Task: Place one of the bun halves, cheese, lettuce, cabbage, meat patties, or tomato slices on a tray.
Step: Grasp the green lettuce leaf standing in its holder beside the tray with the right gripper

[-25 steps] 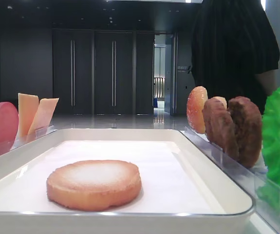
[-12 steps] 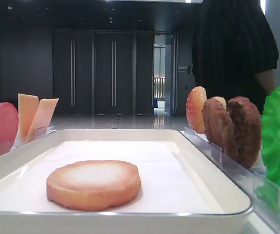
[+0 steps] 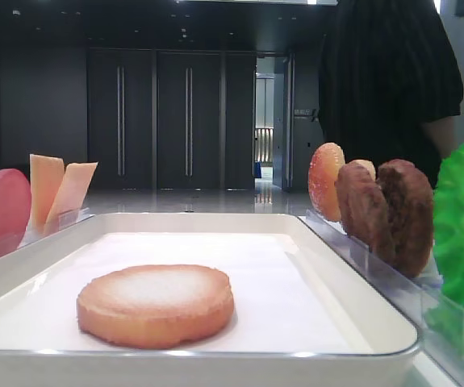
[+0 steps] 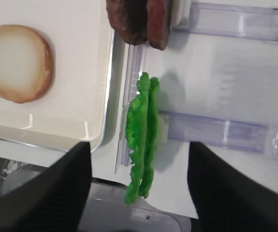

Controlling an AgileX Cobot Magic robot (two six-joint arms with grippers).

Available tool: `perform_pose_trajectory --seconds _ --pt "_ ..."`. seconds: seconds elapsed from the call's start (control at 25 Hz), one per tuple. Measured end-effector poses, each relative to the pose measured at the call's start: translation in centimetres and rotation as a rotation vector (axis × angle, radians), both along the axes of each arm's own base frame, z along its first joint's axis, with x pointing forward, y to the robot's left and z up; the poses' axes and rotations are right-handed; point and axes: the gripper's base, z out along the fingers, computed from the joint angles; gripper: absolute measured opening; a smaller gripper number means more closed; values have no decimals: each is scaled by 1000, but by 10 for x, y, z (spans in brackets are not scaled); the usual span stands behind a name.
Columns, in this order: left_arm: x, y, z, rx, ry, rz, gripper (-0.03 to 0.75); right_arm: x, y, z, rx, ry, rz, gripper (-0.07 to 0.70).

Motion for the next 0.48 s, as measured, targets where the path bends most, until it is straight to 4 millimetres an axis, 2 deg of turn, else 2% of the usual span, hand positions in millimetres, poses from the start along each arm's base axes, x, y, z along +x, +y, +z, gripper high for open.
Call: perform_pose_trajectory --seconds 0.24,0.48 --pt "0 0 0 0 0 0 -7 6 6 -12 -57 36 -31 417" --pt "0 0 0 0 0 0 -7 6 5 -13 -65 38 -34 417"
